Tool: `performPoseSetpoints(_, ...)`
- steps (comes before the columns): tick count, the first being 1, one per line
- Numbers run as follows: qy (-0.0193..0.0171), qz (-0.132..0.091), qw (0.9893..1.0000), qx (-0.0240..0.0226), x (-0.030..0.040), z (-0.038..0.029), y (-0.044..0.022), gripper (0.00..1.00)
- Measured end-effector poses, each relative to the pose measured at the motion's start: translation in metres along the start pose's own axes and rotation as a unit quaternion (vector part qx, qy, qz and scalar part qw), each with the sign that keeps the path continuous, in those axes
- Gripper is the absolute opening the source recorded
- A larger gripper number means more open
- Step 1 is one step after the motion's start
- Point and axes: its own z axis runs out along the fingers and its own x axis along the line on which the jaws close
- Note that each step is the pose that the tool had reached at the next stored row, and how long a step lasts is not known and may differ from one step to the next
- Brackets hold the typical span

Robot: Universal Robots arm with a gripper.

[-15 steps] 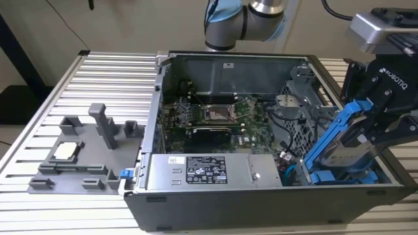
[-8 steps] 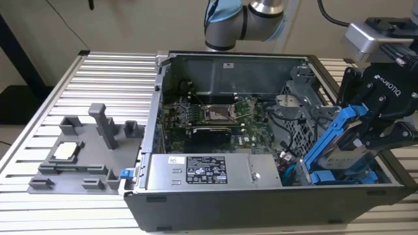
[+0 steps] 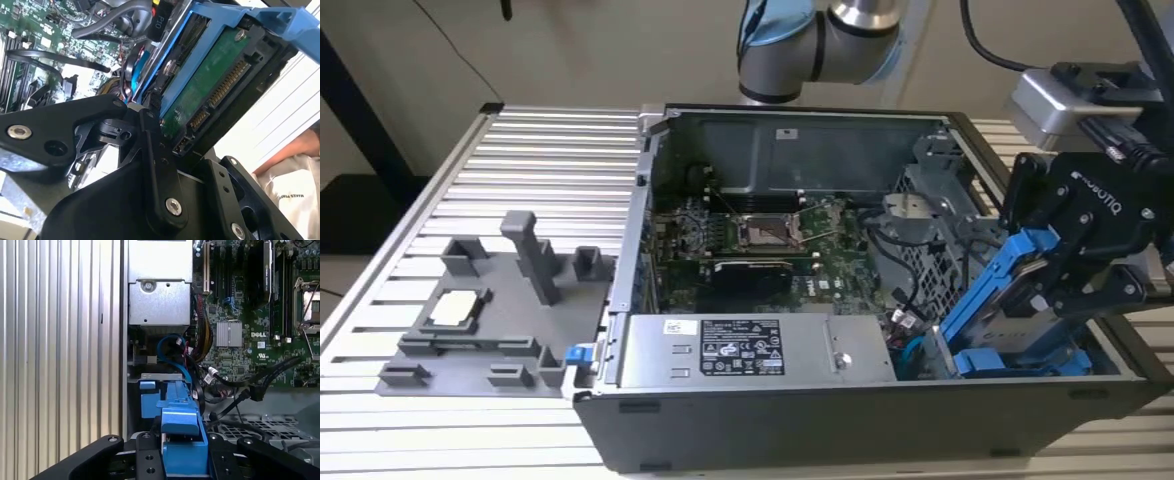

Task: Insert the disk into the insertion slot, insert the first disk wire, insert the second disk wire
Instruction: 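Insert the disk into the insertion slot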

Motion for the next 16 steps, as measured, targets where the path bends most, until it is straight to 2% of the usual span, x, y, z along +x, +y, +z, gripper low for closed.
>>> performPoseSetpoints(6, 0.0, 0.0, 1.0, 0.0, 0.0, 0.007, -0.0004, 0.33)
performPoseSetpoints(16, 0.0001, -0.001, 1.0, 0.0002, 0.0, 0.0077, -0.0005, 0.33)
